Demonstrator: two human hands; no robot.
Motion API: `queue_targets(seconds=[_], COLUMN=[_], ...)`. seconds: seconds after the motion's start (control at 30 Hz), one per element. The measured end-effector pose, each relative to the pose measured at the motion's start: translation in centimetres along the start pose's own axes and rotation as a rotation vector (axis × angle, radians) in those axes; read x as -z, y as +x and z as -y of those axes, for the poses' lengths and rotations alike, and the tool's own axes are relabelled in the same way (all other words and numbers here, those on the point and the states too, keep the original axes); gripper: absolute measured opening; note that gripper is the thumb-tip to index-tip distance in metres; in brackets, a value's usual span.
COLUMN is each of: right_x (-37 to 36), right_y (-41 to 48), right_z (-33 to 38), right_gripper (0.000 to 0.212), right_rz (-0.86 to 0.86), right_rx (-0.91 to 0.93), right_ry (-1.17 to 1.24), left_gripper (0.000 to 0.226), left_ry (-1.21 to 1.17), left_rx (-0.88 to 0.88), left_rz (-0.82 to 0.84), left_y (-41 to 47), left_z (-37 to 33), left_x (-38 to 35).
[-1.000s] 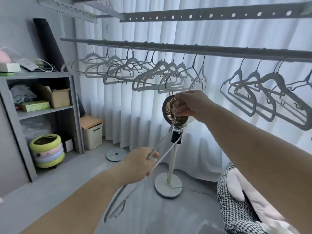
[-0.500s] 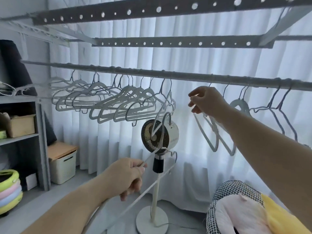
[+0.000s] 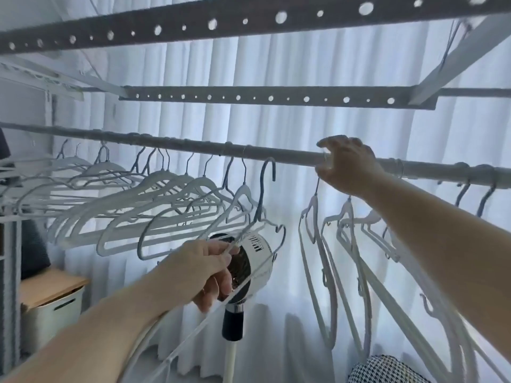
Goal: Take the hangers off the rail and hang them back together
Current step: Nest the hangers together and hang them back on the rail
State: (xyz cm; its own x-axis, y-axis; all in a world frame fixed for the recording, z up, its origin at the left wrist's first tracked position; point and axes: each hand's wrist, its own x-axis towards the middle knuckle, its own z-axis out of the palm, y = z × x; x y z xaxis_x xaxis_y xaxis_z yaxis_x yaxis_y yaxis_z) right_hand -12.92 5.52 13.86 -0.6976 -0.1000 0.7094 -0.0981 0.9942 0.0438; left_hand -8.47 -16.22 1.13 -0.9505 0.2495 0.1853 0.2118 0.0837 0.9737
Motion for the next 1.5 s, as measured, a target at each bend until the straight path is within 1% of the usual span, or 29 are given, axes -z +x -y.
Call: queue_targets(seconds=[0.13, 0.23, 0.33, 0.4, 0.5, 0.63, 0.77, 0.97, 1.1, 1.23, 1.33, 1.37, 1.43, 1.5], right_x=[-1.2, -2.1, -2.7, -3.0, -3.0, -2.8, -3.2, -3.6, -3.8, -3.8, -3.7, -3.7, -3.6, -3.5], right_y=[2.1, 2.7, 2.6, 2.5, 2.6, 2.5, 2.7, 3.0, 3.1, 3.1, 3.0, 3.0, 2.9, 2.8], right_z=[-0.5, -0.8, -0.9, -1.0, -1.2, -1.4, -0.4, 0.3, 0.6, 0.8, 0.7, 0.7, 0.6, 0.4], right_gripper=[0.051, 0.043, 0.036, 0.036, 0.039, 0.041, 0.047, 0.049, 0.045, 0.045, 0.046, 0.046, 0.046, 0.047], right_rz=[0.082, 0.143, 0.071, 0.042, 0.053, 0.036, 0.016, 0.025, 0.028, 0.032, 0.041, 0.042, 0.048, 0.055], right_rx=[-0.025, -0.048, -0.041, -0.025, -0.015, -0.011, 0.0, 0.03, 0.037, 0.032, 0.027, 0.025, 0.022, 0.019], right_ry=[-0.058, -0.169, -0.212, -0.227, -0.217, -0.192, -0.178, -0.179, -0.18, -0.165, -0.152, -0.148, -0.143, -0.137], left_gripper=[0.026, 0.021, 0.019, 0.019, 0.021, 0.02, 0.019, 0.021, 0.02, 0.017, 0.011, 0.013, 0.028, 0.038], left_ry=[-0.01, -0.003, 0.02, 0.016, 0.022, 0.044, 0.038, 0.012, 0.024, 0.061, 0.121, 0.142, 0.207, 0.354], left_rx=[-0.076, -0.117, -0.145, -0.15, -0.156, -0.152, -0.107, -0.053, -0.038, -0.019, -0.048, -0.059, -0.076, -0.132], left_rz=[-0.023, -0.015, 0.009, 0.031, 0.073, 0.081, 0.103, 0.115, 0.103, 0.098, 0.064, 0.05, 0.017, -0.054], left_y=[1.9, 3.4, 5.3, 6.3, 7.6, 8.9, 9.7, 10.0, 9.8, 9.4, 8.9, 8.6, 8.3, 7.9], left_z=[-1.1, -2.4, -3.5, -4.1, -4.6, -4.3, -3.6, -2.3, -1.6, -1.4, -1.6, -1.7, -1.6, -1.5], left_x=[-0.6, -1.1, -1.3, -1.6, -2.1, -2.7, -2.2, -1.8, -1.6, -1.5, -1.5, -1.5, -1.4, -1.2])
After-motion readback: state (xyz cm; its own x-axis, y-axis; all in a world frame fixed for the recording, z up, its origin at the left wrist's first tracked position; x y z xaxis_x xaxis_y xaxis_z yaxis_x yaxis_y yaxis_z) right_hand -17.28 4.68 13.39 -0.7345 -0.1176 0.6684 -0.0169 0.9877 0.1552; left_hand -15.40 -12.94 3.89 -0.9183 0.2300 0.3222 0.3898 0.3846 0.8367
